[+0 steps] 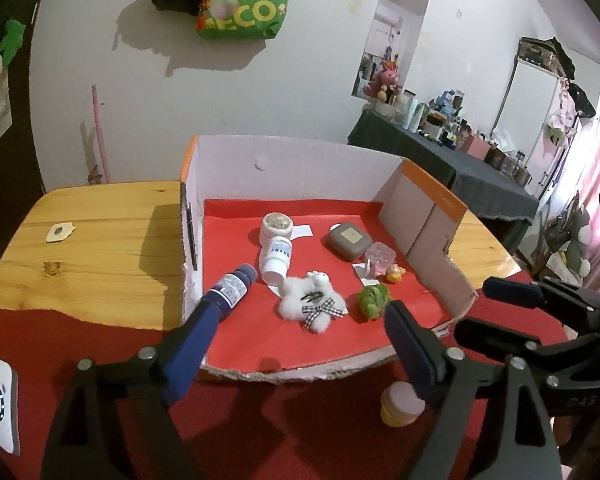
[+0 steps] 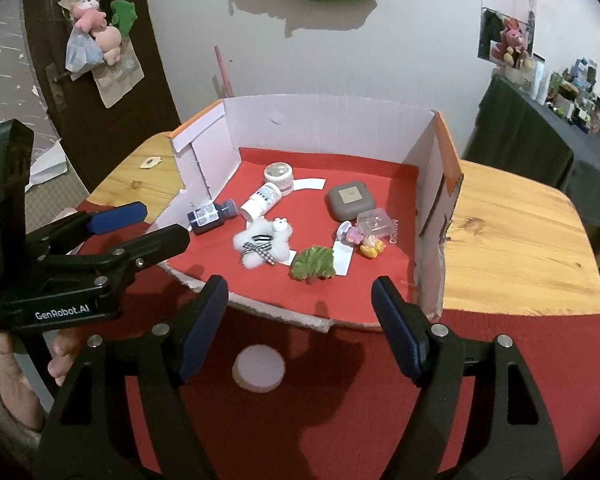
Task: Organize objects
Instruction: 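Withdraw both grippers from the box toward the white lid and yellow cap, then grasp the white round lid with the right gripper while the left grasps the yellow cap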
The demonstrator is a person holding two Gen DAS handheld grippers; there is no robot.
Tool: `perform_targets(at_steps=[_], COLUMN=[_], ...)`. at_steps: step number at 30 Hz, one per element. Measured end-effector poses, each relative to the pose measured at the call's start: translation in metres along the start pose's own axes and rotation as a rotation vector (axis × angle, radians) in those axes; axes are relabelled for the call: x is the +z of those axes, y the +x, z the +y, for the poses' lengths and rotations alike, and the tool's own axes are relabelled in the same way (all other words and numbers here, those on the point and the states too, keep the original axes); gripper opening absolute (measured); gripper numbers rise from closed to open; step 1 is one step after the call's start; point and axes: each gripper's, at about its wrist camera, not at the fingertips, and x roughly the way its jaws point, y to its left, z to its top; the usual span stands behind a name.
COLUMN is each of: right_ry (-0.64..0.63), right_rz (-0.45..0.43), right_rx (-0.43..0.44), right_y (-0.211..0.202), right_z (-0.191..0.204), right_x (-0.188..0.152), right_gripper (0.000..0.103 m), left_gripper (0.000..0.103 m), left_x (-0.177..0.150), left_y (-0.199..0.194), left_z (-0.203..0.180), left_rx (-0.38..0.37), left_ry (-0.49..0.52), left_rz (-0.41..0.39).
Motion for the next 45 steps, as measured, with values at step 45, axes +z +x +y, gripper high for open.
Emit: perform_targets(at_steps=[45], right_ry=[0.078], right_rz=[0.152], right_rx=[0.114], right_y=[0.047], right_z=[0.009], right_x=[-0.064], right_gripper=[0.05], left_gripper=[0.078], left_x=[-0.084], left_y=[-0.007], left_z=[-0.023], left_rx=[-0.014], left_ry=[0.159], left_rz=[0.103])
